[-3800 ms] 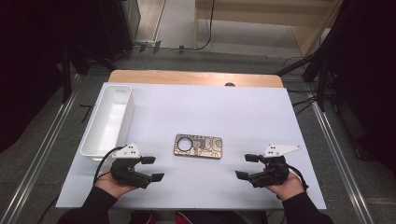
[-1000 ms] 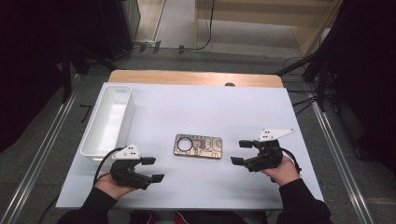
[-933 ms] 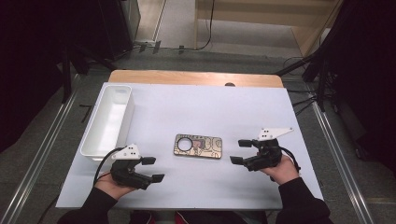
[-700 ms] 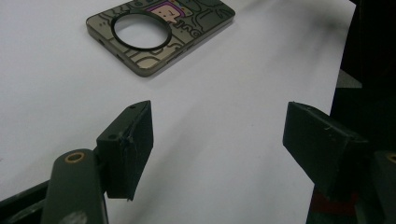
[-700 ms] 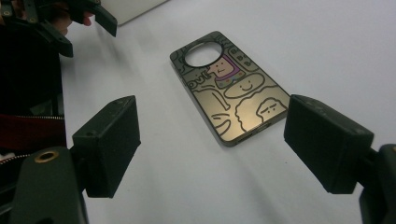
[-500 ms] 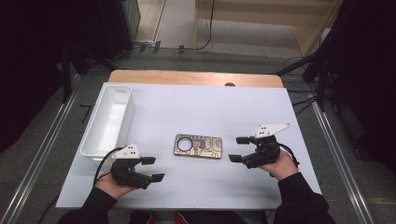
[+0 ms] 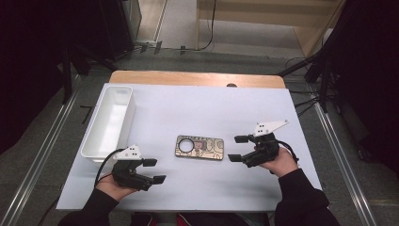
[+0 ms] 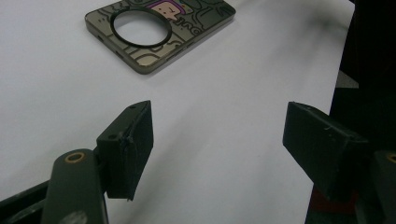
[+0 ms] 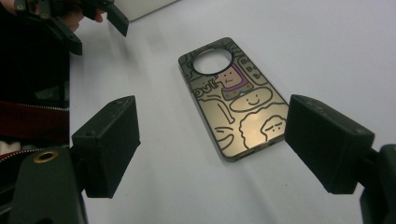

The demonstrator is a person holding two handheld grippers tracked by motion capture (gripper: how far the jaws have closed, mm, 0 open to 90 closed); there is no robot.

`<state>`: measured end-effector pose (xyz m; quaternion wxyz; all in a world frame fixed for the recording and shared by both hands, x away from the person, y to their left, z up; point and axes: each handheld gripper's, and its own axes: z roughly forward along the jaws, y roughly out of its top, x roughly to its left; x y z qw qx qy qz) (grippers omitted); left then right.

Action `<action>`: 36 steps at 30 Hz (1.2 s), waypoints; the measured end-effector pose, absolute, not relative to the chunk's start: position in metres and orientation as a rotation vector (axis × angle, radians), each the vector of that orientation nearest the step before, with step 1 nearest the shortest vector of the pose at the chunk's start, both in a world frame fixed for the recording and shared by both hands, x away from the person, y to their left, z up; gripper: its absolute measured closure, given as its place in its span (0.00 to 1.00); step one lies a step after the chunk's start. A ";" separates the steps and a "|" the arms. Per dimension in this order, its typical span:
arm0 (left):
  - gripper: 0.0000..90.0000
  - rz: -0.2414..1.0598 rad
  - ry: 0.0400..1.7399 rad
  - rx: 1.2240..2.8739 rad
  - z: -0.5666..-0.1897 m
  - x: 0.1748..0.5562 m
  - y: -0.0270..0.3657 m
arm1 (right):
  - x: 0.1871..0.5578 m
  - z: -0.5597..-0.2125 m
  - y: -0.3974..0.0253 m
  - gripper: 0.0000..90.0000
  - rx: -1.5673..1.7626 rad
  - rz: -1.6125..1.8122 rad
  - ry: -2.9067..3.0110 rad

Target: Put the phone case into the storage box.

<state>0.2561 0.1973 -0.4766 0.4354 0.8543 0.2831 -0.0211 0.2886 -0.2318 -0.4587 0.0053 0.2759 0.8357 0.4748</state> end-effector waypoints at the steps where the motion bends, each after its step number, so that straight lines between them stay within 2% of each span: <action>1: 0.27 -0.053 0.705 2.127 -0.477 0.256 0.197 | 0.290 -0.458 -0.231 0.19 0.857 1.483 2.620; 14: 0.27 -0.051 0.704 2.129 -0.476 0.256 0.198 | 0.303 -0.457 -0.223 0.16 0.785 1.484 2.680; 16: 0.27 -0.052 0.703 2.126 -0.476 0.256 0.198 | 0.305 -0.457 -0.221 0.12 0.788 1.483 2.687; 36: 0.27 -0.065 0.717 2.114 -0.475 0.256 0.197 | 0.325 -0.458 -0.210 0.12 0.721 1.481 2.739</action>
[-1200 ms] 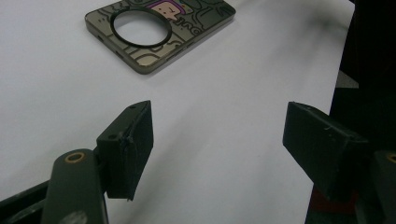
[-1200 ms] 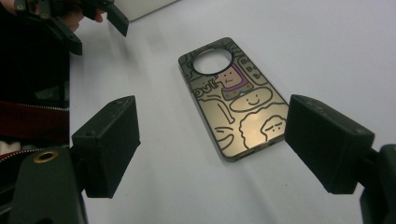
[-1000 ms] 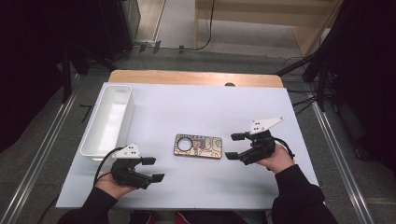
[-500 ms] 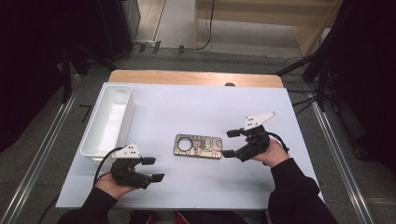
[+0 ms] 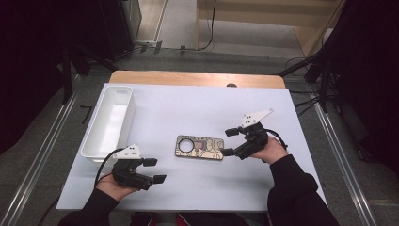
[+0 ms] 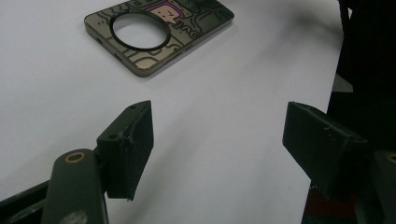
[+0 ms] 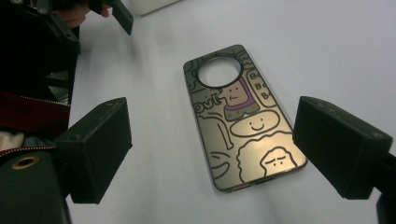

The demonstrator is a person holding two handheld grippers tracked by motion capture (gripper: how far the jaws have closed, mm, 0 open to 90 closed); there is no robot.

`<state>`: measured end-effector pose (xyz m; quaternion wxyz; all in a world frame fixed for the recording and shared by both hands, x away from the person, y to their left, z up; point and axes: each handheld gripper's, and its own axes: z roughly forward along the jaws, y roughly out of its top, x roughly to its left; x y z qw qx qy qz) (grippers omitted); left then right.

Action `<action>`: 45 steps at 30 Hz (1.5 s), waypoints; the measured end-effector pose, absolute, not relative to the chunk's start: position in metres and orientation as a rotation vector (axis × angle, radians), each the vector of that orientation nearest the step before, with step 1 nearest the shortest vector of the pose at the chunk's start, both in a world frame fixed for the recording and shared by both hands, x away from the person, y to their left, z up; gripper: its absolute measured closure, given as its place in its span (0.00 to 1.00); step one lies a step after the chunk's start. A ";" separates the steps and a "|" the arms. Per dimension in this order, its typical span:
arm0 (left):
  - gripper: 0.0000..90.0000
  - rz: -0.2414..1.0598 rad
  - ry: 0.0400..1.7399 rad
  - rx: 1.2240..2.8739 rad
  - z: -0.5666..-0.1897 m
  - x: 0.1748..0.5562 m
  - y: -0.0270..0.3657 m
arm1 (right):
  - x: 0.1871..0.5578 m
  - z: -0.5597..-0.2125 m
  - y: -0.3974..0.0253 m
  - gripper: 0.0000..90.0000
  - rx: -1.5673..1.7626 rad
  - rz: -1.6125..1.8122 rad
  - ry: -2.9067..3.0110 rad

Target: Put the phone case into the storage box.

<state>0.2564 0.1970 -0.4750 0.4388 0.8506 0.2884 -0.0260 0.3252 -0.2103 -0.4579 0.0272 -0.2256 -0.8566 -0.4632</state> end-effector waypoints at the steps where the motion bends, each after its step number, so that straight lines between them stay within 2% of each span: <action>1: 0.27 -0.066 0.716 2.112 -0.475 0.257 0.197 | 0.327 -0.457 -0.208 0.12 -0.682 -1.429 -2.648; 45: 0.27 -0.060 0.714 2.117 -0.476 0.257 0.198 | 0.364 -0.468 -0.159 0.12 -0.563 -1.405 -2.703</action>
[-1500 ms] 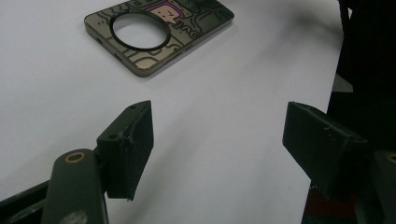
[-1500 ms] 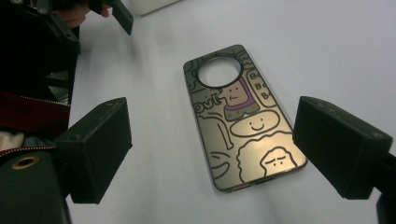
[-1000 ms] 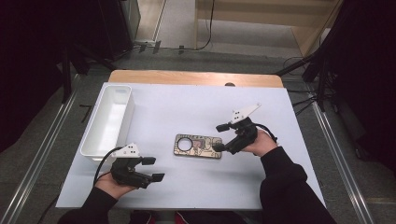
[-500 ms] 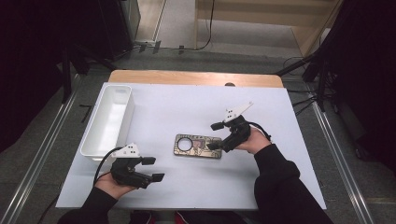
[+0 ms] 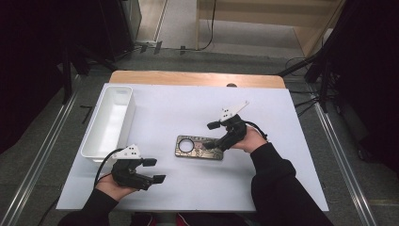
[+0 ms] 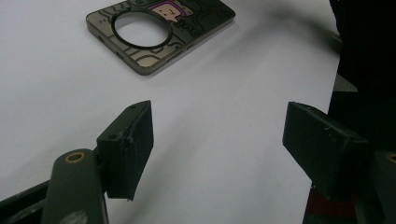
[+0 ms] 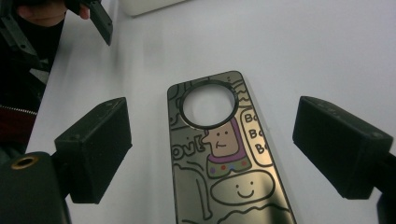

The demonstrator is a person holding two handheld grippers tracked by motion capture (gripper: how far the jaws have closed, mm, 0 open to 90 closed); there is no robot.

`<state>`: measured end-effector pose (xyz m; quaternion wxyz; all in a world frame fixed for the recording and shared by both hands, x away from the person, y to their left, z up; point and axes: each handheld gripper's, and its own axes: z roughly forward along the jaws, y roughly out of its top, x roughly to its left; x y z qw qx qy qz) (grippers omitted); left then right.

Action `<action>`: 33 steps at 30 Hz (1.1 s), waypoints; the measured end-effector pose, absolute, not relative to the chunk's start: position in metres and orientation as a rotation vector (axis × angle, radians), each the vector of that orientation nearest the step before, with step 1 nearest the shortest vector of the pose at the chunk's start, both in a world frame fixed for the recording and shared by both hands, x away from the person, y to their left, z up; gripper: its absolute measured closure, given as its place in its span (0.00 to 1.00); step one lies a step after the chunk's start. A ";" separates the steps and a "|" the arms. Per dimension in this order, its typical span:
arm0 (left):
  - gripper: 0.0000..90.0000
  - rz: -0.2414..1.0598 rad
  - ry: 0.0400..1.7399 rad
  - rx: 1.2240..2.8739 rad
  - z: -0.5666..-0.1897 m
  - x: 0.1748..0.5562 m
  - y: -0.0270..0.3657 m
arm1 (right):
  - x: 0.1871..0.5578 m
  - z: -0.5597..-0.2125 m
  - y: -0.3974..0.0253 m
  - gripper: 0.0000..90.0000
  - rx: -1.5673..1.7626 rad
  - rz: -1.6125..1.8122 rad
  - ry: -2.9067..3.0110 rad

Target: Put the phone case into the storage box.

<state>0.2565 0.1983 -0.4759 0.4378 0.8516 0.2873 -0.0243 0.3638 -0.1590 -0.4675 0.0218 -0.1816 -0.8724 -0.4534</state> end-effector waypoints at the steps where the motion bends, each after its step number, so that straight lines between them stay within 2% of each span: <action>1: 0.27 -0.062 0.714 2.115 -0.476 0.257 0.198 | 0.364 -0.468 -0.158 0.12 -0.558 -1.412 -2.703; 33: 0.27 -0.059 0.715 2.116 -0.476 0.256 0.199 | 0.369 -0.490 -0.151 0.11 -0.545 -1.336 -2.752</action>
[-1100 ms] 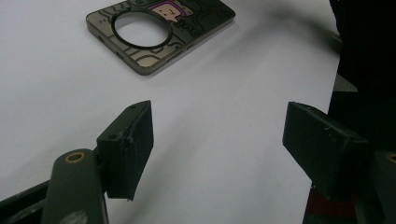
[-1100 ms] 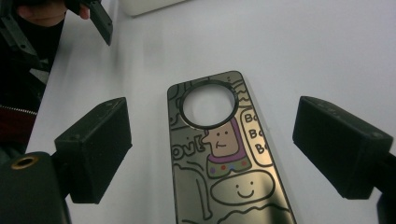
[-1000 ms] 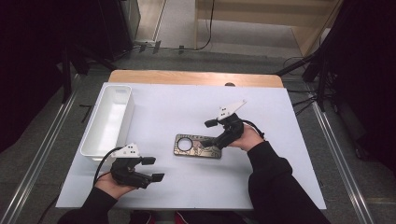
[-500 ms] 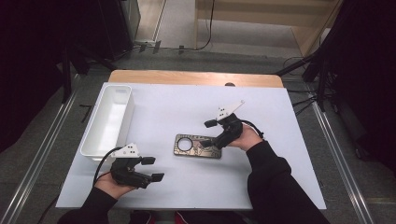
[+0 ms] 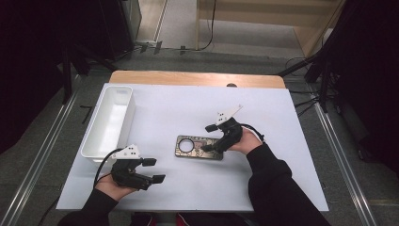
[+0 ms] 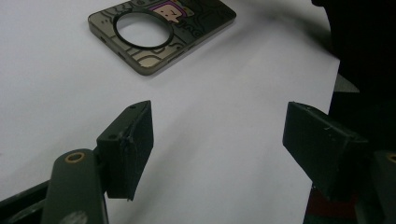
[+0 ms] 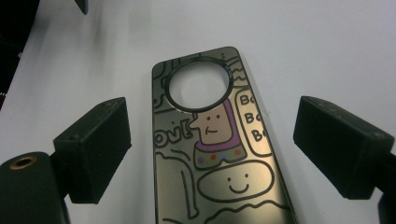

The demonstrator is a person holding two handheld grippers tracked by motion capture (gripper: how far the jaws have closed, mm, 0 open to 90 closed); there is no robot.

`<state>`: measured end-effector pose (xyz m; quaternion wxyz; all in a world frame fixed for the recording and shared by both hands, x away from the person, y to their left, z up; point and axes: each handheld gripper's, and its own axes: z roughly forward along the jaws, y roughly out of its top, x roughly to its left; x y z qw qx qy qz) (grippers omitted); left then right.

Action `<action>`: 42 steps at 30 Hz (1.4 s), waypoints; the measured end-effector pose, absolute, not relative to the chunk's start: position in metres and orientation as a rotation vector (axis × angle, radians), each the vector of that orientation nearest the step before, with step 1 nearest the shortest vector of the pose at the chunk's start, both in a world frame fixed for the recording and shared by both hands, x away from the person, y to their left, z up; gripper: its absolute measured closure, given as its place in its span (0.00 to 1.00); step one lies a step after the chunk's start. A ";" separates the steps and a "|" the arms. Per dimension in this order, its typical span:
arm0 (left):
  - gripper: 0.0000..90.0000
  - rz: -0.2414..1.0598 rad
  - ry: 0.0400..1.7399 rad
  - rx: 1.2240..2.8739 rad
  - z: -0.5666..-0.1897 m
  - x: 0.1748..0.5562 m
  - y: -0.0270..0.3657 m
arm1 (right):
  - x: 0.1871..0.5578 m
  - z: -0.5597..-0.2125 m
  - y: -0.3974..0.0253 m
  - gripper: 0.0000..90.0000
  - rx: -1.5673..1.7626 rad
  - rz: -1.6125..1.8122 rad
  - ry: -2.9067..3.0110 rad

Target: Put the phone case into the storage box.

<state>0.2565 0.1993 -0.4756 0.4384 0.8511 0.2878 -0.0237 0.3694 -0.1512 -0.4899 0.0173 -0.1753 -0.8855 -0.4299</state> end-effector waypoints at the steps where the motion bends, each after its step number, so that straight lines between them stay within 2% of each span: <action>1: 0.27 -0.059 0.715 2.115 -0.476 0.256 0.199 | 0.369 -0.491 -0.151 0.11 -0.545 -1.327 -2.752; 42: 0.27 -0.055 0.718 2.112 -0.475 0.256 0.200 | 0.366 -0.524 -0.138 0.10 -0.515 -1.237 -2.827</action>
